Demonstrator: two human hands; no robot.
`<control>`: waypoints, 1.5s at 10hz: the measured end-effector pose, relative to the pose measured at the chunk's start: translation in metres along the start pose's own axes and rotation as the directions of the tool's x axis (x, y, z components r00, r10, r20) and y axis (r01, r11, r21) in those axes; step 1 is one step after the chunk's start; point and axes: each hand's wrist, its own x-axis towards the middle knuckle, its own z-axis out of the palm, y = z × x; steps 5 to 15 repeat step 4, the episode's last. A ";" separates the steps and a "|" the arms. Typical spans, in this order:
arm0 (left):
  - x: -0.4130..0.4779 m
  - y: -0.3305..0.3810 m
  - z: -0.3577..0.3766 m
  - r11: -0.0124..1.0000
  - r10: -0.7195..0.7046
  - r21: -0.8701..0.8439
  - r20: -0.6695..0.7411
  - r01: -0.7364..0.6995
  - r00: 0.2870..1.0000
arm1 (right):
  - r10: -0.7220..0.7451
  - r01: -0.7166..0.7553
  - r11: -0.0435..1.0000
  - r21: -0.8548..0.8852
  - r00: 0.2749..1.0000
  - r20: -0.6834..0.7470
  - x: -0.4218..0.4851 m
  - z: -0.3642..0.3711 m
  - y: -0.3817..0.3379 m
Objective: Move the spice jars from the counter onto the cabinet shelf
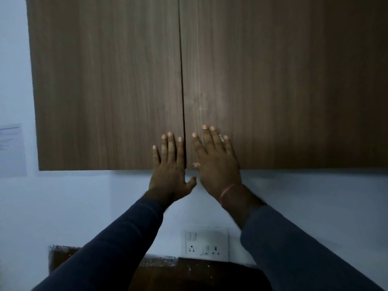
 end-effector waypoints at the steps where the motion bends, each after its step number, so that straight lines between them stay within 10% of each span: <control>1: -0.002 0.003 -0.022 1.000 -0.014 0.008 0.142 0.013 0.990 | -0.023 0.019 0.999 0.033 0.990 0.139 0.000 -0.027 0.002; 4: -0.056 -0.025 -0.116 0.994 0.106 -0.023 0.121 -0.104 0.987 | -0.006 -0.003 0.999 0.042 0.974 0.227 -0.030 -0.115 -0.050; 15: -0.056 -0.025 -0.116 0.994 0.106 -0.023 0.121 -0.104 0.987 | -0.006 -0.003 0.999 0.042 0.974 0.227 -0.030 -0.115 -0.050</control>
